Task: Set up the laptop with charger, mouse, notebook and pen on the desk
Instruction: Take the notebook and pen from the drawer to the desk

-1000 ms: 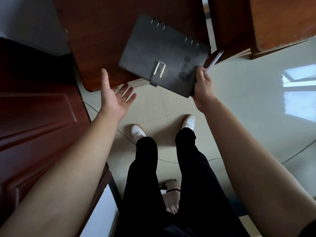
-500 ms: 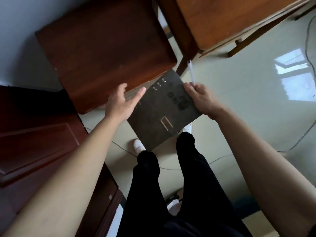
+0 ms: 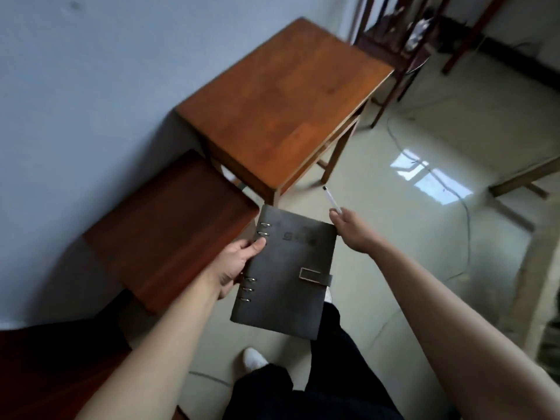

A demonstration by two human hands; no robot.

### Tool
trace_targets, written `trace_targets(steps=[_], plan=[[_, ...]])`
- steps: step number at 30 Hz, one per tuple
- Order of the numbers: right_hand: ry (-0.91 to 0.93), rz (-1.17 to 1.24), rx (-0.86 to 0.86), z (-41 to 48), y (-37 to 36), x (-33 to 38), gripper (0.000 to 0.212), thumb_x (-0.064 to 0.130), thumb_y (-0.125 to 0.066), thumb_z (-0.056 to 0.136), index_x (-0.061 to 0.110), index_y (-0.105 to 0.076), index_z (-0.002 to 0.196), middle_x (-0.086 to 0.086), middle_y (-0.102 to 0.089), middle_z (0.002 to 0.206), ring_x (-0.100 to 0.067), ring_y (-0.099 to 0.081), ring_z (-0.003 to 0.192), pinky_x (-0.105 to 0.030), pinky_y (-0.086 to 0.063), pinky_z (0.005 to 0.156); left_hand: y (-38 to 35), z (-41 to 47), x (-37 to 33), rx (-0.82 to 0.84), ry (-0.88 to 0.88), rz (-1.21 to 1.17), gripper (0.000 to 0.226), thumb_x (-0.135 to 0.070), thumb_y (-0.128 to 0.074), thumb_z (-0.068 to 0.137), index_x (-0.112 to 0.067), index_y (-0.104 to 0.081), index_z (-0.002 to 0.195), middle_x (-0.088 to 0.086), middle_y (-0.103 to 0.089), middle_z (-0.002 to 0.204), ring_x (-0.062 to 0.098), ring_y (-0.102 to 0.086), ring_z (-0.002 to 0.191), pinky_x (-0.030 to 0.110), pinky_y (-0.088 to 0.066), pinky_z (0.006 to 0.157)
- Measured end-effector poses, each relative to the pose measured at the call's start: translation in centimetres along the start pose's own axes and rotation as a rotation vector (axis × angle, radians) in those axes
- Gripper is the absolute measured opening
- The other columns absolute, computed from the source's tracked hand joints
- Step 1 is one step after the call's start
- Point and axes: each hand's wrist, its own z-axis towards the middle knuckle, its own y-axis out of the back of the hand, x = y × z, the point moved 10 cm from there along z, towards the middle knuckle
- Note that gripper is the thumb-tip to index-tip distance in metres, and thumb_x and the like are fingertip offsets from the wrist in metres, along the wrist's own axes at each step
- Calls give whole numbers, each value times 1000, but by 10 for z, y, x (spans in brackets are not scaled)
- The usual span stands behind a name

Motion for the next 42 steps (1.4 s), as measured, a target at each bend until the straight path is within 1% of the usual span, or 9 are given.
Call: trace_targets(steps=[5, 11, 15, 19, 22, 29, 32, 36, 42], plan=[[-366, 740, 94, -77, 15, -62, 41, 46, -45, 104, 21, -50, 137, -11, -64, 118, -27, -66, 92, -41, -56, 77, -42, -10, -47, 26, -59, 33, 43, -45, -75, 75, -19, -73, 109, 8, -77, 108, 21, -74, 87, 40, -58, 76], [-219, 1051, 174, -99, 73, -56, 32, 45, -48, 103, 34, -55, 133, -14, -70, 123, -30, -67, 105, -48, -54, 93, -122, -1, -101, 104, -78, 17, 38, -36, -62, 94, -14, -68, 124, 10, -73, 121, 28, -70, 108, 46, -57, 90], [-154, 1130, 117, -87, 136, -76, 33, 48, -50, 100, 33, -69, 123, -13, -60, 113, -25, -60, 88, -43, -56, 83, -203, 25, -135, 150, -42, 106, 41, -41, -56, 98, -11, -71, 120, 10, -75, 115, 28, -73, 101, 38, -59, 75], [-164, 1268, 73, -74, 210, -134, 35, 48, -46, 102, 33, -71, 121, -16, -60, 118, -30, -61, 93, -46, -58, 84, -303, 53, -165, 210, 0, 193, 50, -58, -45, 98, -23, -79, 108, 9, -75, 115, 28, -73, 100, 44, -56, 84], [-168, 1353, 54, -64, 264, -178, 44, 50, -33, 106, 32, -67, 129, -16, -64, 120, -30, -65, 95, -51, -56, 90, -372, 72, -187, 266, 17, 165, 52, -63, -44, 96, -26, -72, 118, 11, -70, 117, 36, -66, 106, 50, -50, 94], [-224, 1431, -49, -38, 357, -252, 44, 51, -34, 105, 33, -68, 127, -18, -61, 112, -31, -67, 94, -55, -56, 92, -491, 133, -222, 331, 118, 166, 67, -68, -46, 91, -12, -65, 124, 10, -70, 104, 26, -68, 86, 48, -51, 90], [-251, 1451, -69, -3, 396, -278, 44, 51, -34, 106, 31, -68, 127, -17, -63, 105, -32, -68, 94, -58, -53, 97, -537, 177, -239, 391, 187, 190, 68, -67, -45, 92, -12, -63, 129, 13, -67, 118, 29, -71, 94, 49, -57, 82], [-291, 1424, -95, 41, 440, -295, 44, 52, -34, 105, 32, -65, 130, -18, -60, 113, -31, -68, 93, -52, -57, 89, -577, 229, -262, 473, 232, 267, 73, -70, -46, 90, -14, -61, 134, 14, -64, 135, 34, -64, 118, 63, -50, 96], [-322, 1448, -226, 133, 549, -308, 42, 51, -36, 105, 33, -63, 130, -14, -65, 107, -30, -68, 93, -53, -56, 91, -660, 331, -350, 620, 265, 308, 79, -78, -39, 87, -19, -62, 135, 9, -64, 136, 33, -61, 125, 68, -42, 103]])
